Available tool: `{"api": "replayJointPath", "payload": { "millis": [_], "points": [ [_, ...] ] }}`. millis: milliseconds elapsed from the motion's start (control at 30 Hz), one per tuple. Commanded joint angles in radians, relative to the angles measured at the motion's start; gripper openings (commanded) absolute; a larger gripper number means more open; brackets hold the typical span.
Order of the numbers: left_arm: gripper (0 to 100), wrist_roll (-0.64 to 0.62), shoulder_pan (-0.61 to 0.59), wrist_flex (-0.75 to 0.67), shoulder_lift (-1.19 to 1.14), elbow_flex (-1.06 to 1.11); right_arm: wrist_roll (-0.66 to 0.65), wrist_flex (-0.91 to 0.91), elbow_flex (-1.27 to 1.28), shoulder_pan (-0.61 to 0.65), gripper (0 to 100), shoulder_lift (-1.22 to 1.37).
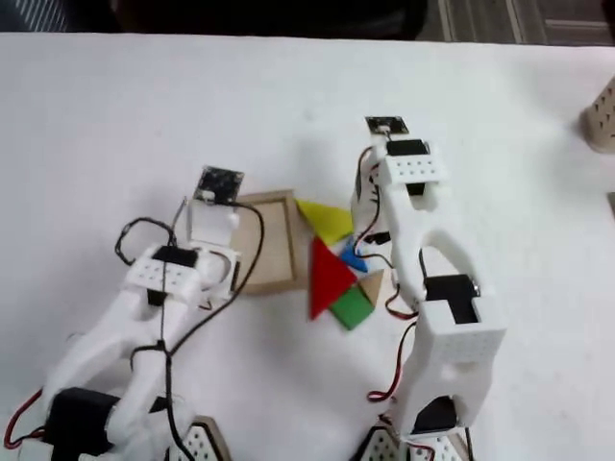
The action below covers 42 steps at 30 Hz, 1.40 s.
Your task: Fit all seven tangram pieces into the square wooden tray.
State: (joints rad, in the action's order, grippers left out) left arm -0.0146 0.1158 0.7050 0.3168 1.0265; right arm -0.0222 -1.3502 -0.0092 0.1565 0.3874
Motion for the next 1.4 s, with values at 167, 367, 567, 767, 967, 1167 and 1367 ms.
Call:
{"api": "replayJointPath", "payload": {
  "millis": [167, 367, 567, 767, 967, 1167, 1367],
  "points": [
    [2, 0.009, -0.022, 0.006, -0.001, -0.051, 0.003, -0.010, -0.035, -0.010, 1.7, -0.068],
    [2, 0.011, -0.028, 0.018, 0.111, -0.015, 0.003, -0.010, -0.035, -0.008, 1.7, -0.067],
    [2, 0.011, -0.067, 0.017, 0.331, 0.078, 0.002, -0.015, -0.035, -0.001, 1.7, -0.070],
    [2, 0.011, -0.220, 0.009, 0.427, 0.078, 0.002, -0.021, -0.028, -0.031, 1.7, -0.131],
    [2, 0.003, -0.311, -0.075, 0.427, 0.083, 0.002, -0.108, -0.028, -0.048, 1.7, -0.180],
    [2, 0.003, -0.312, -0.104, 0.426, 0.083, 0.009, -0.213, -0.026, 0.033, 1.7, -0.182],
    [2, 0.002, -0.340, -0.127, 0.302, 0.025, 0.003, -0.223, 0.023, 0.050, 1.7, -0.191]
  ]
}}
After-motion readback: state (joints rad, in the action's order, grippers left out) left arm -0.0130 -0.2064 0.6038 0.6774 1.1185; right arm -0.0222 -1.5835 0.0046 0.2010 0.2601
